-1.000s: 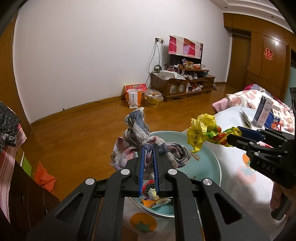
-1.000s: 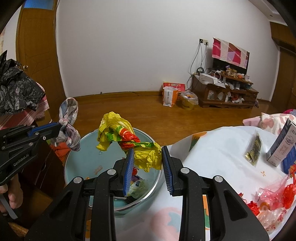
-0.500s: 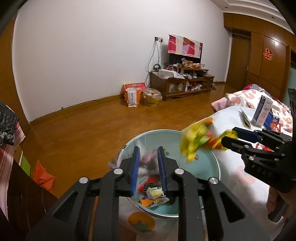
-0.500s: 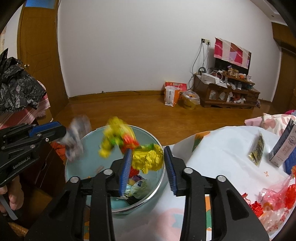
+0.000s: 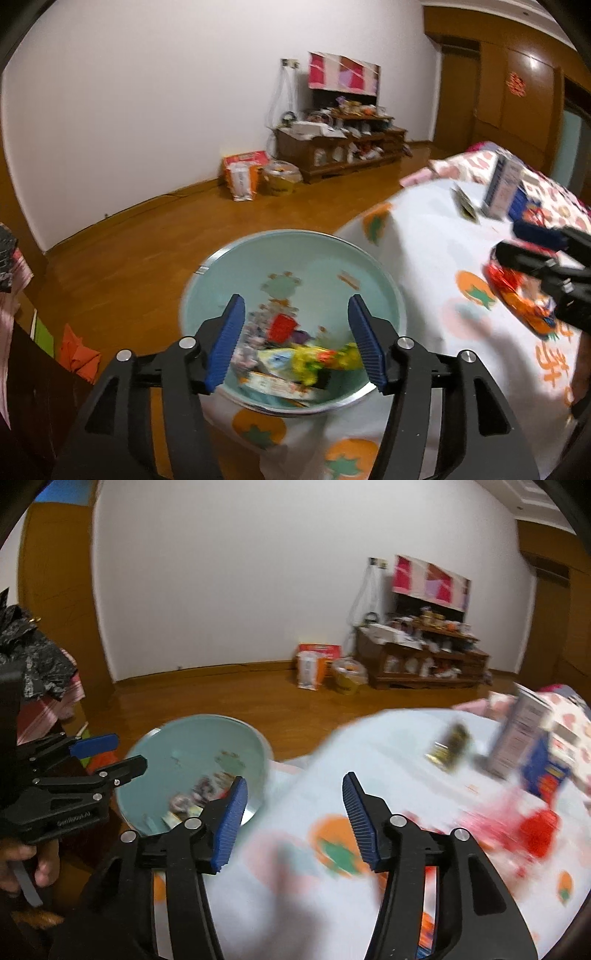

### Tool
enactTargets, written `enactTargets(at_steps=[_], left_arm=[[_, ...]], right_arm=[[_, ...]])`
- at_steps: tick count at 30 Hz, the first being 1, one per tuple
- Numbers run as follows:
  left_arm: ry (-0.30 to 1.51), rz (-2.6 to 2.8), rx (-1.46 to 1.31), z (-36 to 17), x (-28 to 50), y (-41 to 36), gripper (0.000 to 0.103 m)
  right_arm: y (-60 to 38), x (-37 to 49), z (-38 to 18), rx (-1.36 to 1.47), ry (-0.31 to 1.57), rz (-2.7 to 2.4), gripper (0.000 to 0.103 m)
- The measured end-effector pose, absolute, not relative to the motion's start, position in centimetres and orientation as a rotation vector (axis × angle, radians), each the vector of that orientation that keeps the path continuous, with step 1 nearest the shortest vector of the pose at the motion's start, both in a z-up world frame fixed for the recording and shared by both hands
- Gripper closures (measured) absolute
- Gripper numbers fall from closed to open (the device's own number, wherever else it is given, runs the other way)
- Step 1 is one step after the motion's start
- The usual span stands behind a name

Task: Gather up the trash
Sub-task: 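Move both open tools back to the table and grasp the orange-blue wrapper with the left tool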

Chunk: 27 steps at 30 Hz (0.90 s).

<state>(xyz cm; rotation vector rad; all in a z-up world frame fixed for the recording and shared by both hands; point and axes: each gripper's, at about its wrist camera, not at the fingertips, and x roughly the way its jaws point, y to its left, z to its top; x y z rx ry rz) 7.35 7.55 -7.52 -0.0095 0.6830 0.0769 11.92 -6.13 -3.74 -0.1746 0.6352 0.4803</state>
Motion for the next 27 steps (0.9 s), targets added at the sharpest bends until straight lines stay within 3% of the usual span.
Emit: enactTargets(at_steps=[4,12,14,27], left_arm=[[0.686,0.009,0.034,-7.6,7.2,4.0,0.034],[0.694,-0.118,0.083,-7.2,7.7,-3.9,0.024],[0.701,-0.151,0.096,-7.3,8.0,-6.3,0.017],[0.785,-0.290,0.192,-9.9,9.0,-18.0,0.014]], right_arm=[[-13.5,10.3,-3.7,-0.155,0.648,0.319,0.045],[-26.1,6.9,-4.8,-0.045,0.680,0.056,0.043],[-28.4,5.7,-5.2,-0.027,0.683,0.008,0.038],[-33.1,2.4,-6.3,0.079,0.655,-0.051,0.031]])
